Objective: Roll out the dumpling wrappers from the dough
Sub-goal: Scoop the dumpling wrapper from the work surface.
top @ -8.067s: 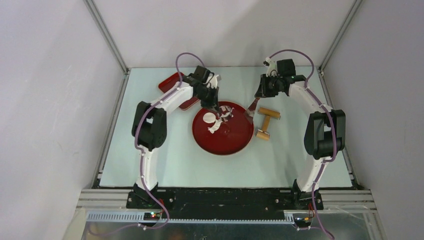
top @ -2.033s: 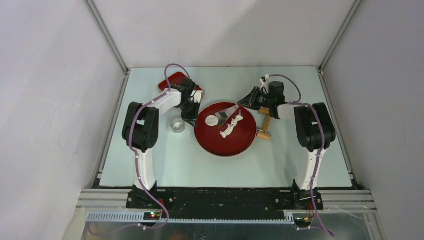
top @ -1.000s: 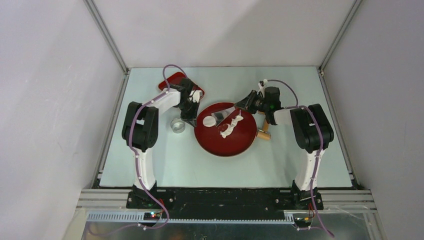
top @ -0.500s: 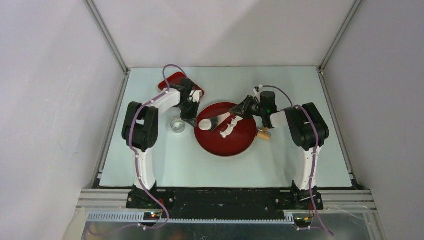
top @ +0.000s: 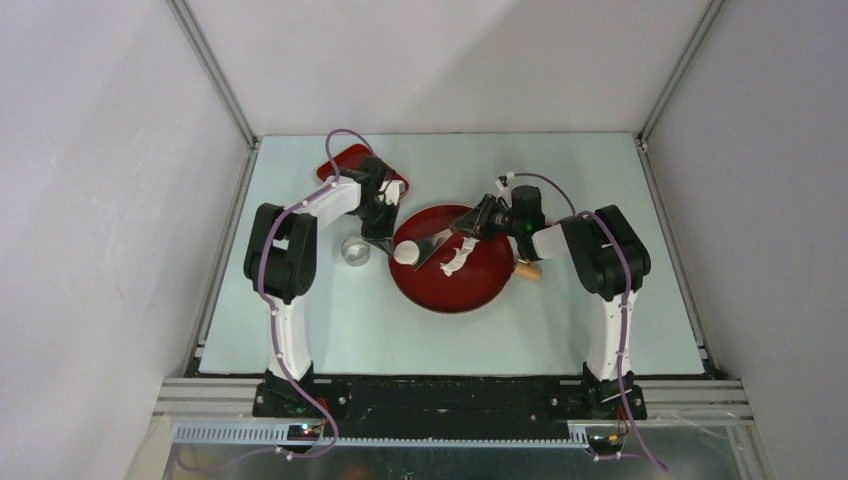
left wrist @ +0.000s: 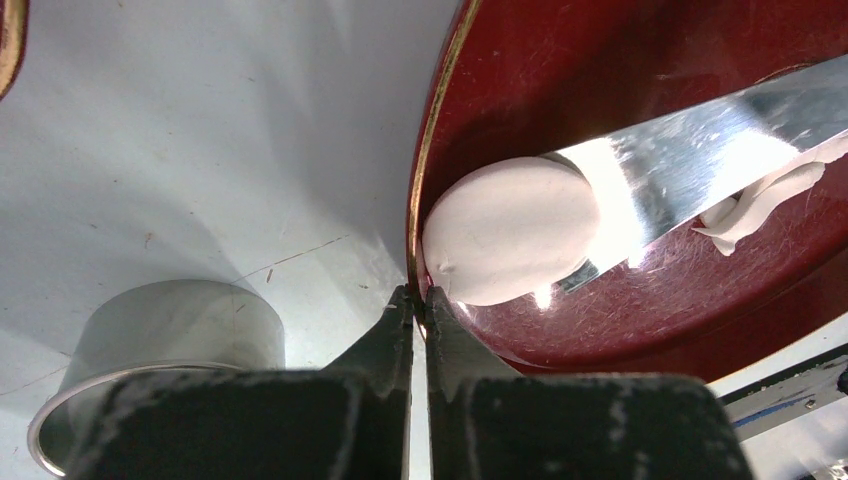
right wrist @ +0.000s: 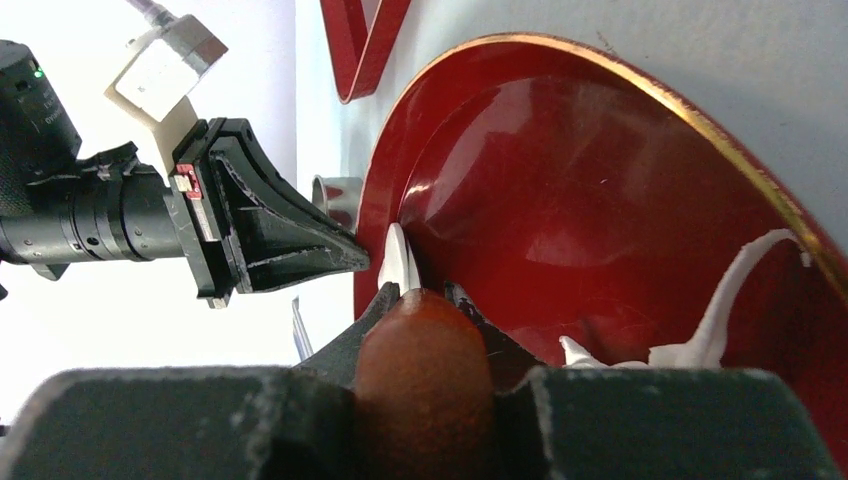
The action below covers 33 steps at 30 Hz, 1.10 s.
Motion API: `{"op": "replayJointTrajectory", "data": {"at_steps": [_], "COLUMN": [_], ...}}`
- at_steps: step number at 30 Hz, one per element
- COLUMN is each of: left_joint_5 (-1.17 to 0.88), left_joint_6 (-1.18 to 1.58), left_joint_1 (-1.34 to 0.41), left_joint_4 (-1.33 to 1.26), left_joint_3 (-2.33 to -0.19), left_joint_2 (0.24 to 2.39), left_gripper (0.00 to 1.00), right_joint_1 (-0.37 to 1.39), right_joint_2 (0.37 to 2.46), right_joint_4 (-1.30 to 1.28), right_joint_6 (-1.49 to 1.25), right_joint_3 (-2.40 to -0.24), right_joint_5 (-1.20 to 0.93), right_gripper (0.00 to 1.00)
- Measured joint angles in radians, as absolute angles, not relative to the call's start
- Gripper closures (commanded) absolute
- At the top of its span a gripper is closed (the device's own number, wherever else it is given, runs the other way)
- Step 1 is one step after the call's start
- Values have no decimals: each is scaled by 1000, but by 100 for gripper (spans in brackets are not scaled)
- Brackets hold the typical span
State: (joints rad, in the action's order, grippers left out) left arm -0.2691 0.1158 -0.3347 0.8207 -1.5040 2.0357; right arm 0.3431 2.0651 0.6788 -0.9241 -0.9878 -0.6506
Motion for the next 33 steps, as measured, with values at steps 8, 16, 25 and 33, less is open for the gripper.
{"op": "replayJointTrajectory", "data": {"at_steps": [8, 16, 25, 33], "left_joint_5": [-269, -297, -379, -409], "left_joint_6": [116, 115, 112, 112], "left_joint_1": [-335, -343, -297, -184], "left_joint_4": [822, 827, 828, 839], "left_joint_3": [-1505, -1514, -1553, -1698], "left_joint_2": [2036, 2037, 2017, 1988], "left_gripper": [92, 26, 4, 0], "right_joint_1": [365, 356, 303, 268], "right_joint_2": [2091, 2101, 2102, 2119], "right_joint_4": [716, 727, 723, 771], "right_joint_6": [-938, -946, -942, -978], "right_joint_3": [-992, -996, -995, -995], "right_joint_5": [-673, -698, -760, -796], "right_gripper": [100, 100, 100, 100]}}
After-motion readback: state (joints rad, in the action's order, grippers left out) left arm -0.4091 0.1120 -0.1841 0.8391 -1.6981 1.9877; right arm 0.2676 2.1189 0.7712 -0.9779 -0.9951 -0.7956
